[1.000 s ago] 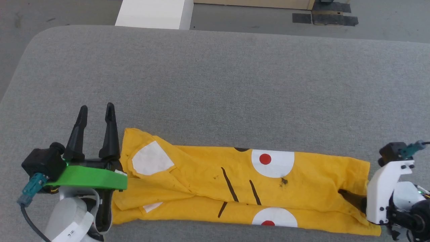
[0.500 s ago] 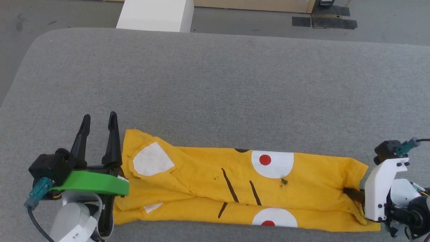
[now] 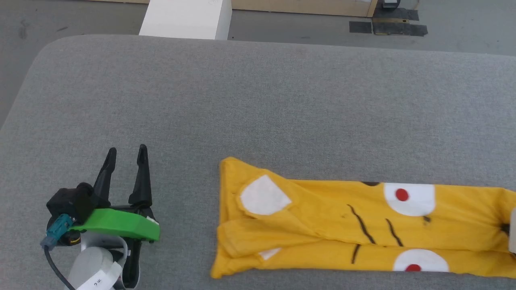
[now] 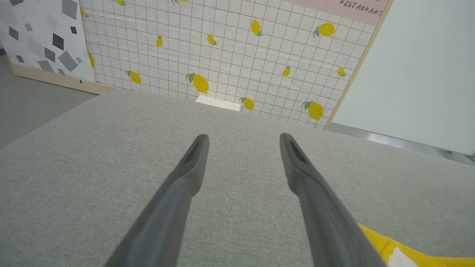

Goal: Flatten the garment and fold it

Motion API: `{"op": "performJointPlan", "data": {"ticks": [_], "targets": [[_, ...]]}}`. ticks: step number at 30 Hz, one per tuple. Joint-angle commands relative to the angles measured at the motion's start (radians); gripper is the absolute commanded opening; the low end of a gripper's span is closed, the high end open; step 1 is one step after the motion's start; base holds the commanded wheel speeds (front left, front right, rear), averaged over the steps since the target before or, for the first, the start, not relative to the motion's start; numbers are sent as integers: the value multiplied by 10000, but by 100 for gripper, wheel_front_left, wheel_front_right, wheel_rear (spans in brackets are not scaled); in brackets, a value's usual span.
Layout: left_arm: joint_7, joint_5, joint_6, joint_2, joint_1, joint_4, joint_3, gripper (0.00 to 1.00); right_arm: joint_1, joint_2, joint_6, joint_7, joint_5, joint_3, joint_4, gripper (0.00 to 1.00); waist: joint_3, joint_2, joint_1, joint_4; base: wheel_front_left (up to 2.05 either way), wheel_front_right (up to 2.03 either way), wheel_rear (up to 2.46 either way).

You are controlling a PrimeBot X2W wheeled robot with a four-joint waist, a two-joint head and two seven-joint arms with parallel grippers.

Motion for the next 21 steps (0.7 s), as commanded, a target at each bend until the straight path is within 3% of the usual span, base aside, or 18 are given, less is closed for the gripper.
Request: {"op": "performJointPlan", "data": {"ticks": [1,5,9,16,21], "targets": [[7,87,15,14,-35,55,-19,100,-74,41,-88,141,-461,-252,110,0,-5,0,0,-6,0,0,0],[4,63,43,7,-55,156,-44,100,-151,230,-88,488,-1267,-572,-122,0,-80,0,0,-15,0,0,0],[0,7,58,9,47,241,-37,100,40,201,-88,979,-1317,118,-848,0,-317,0,0,-82,0,0,0],[-1,-75,185,99,547,142,108,100,624,-432,-88,2457,80,2156,-3328,0,-829,0,0,-295,0,0,0],[19,-154,273,136,894,-67,182,100,707,-467,-88,2951,1024,3346,-4916,0,-990,0,0,-360,0,0,0]]}}
